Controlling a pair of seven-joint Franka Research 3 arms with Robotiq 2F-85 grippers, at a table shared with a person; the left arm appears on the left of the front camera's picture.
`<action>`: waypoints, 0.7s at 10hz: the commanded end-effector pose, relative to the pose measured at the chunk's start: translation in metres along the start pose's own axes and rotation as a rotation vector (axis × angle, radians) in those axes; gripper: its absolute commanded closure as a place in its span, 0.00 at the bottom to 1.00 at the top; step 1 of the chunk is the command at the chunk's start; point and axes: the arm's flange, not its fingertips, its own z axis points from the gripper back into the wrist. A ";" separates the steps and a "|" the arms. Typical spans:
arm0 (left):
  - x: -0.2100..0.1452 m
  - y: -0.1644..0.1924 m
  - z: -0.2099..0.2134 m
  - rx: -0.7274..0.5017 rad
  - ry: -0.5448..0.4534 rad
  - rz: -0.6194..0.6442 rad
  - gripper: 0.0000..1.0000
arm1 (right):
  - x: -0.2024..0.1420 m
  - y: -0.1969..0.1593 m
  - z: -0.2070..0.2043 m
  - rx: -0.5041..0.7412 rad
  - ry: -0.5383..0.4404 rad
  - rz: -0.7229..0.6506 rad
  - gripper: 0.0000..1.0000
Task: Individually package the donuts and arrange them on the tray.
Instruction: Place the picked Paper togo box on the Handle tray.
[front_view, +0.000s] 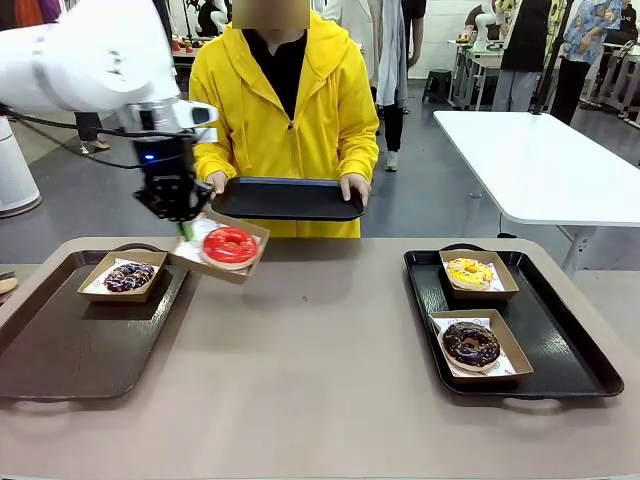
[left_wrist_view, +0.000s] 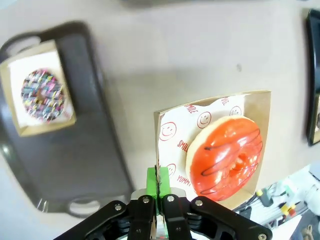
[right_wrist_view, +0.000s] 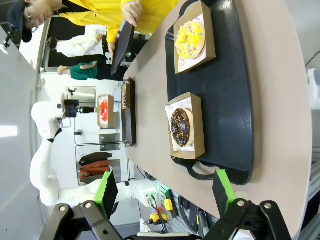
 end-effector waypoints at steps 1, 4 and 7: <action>-0.050 0.037 0.002 0.003 -0.032 0.000 0.99 | 0.000 0.001 0.002 0.013 -0.003 -0.013 0.00; -0.106 0.097 -0.012 -0.003 -0.088 0.061 0.99 | 0.000 0.001 0.002 0.013 -0.003 -0.013 0.00; -0.130 0.145 -0.030 0.024 -0.119 0.071 0.99 | 0.000 0.001 0.002 0.013 -0.003 -0.013 0.00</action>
